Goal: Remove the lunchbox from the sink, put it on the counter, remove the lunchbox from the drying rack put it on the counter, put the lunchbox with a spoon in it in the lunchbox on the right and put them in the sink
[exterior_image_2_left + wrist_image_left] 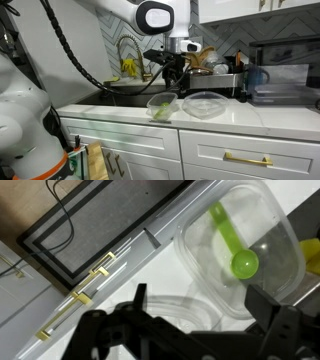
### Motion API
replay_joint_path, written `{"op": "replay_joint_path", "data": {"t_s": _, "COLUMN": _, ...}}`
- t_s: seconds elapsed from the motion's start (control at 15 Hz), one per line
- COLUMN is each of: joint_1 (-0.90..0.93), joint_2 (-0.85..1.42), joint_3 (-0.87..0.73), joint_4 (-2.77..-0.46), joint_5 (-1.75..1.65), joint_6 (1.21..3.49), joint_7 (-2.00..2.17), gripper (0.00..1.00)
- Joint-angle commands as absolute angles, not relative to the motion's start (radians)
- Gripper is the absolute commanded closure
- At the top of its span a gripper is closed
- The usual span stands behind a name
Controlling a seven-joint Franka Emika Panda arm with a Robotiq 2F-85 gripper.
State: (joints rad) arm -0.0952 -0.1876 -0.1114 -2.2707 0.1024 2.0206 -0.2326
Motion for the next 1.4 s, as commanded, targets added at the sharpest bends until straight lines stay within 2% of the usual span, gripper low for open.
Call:
{"op": "replay_joint_path", "data": {"t_s": 0.0, "joint_1": -0.067, "joint_2": -0.176, "joint_3": -0.12, "joint_4": -2.303, "joint_5": 0.123, "joint_6": 2.024, "joint_7": -0.386, "gripper": 0.0}}
{"op": "replay_joint_path", "data": {"t_s": 0.07, "joint_1": -0.064, "joint_2": -0.169, "joint_3": -0.119, "joint_4": -2.305, "joint_5": 0.119, "joint_6": 2.019, "joint_7": -0.413, "gripper": 0.0}}
{"op": "replay_joint_path", "data": {"t_s": 0.13, "joint_1": -0.061, "joint_2": -0.162, "joint_3": -0.116, "joint_4": -2.307, "joint_5": 0.109, "joint_6": 2.019, "joint_7": -0.433, "gripper": 0.16}}
{"op": "replay_joint_path", "data": {"t_s": 0.2, "joint_1": -0.058, "joint_2": -0.156, "joint_3": -0.115, "joint_4": -2.308, "joint_5": 0.107, "joint_6": 2.02, "joint_7": -0.455, "gripper": 0.26}}
{"op": "replay_joint_path", "data": {"t_s": 0.8, "joint_1": -0.046, "joint_2": -0.116, "joint_3": -0.104, "joint_4": -2.306, "joint_5": 0.101, "joint_6": 2.02, "joint_7": -0.579, "gripper": 0.96}}
{"op": "replay_joint_path", "data": {"t_s": 0.93, "joint_1": -0.041, "joint_2": -0.119, "joint_3": -0.1, "joint_4": -2.301, "joint_5": 0.102, "joint_6": 2.015, "joint_7": -0.607, "gripper": 1.0}}
{"op": "replay_joint_path", "data": {"t_s": 1.33, "joint_1": -0.024, "joint_2": -0.182, "joint_3": -0.076, "joint_4": -2.276, "joint_5": 0.055, "joint_6": 1.978, "joint_7": -0.673, "gripper": 0.98}}
